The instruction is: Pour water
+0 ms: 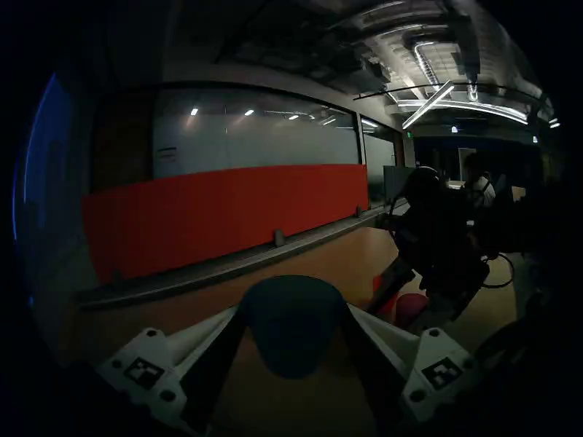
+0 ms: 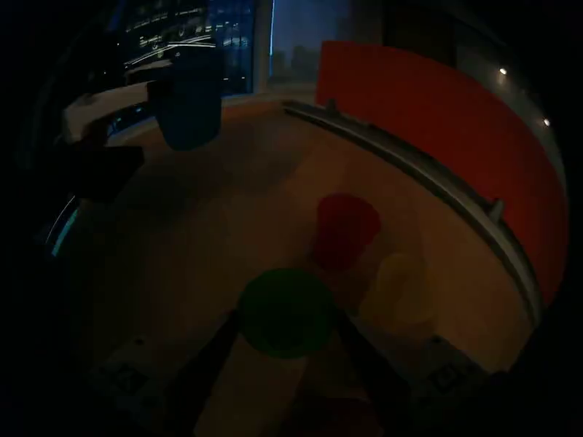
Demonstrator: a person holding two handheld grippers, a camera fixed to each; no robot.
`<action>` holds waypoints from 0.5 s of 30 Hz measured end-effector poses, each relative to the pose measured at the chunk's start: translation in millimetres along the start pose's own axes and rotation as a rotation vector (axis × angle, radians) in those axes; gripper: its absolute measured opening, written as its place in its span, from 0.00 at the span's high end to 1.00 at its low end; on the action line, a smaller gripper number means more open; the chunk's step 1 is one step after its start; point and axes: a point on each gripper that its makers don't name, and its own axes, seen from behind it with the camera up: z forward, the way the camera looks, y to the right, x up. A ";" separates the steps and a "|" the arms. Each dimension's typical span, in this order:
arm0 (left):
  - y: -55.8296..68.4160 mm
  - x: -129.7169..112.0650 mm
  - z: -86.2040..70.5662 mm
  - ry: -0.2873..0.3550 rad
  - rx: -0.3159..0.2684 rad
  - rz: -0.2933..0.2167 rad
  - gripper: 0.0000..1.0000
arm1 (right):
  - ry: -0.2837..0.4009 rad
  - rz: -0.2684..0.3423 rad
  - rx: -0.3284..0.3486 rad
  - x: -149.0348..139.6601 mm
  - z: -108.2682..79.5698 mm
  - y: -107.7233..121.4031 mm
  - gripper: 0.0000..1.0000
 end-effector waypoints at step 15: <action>0.1 -0.6 -4.9 -0.004 0.004 0.003 0.14 | 0.012 0.019 0.012 -1.9 6.4 -5.8 0.00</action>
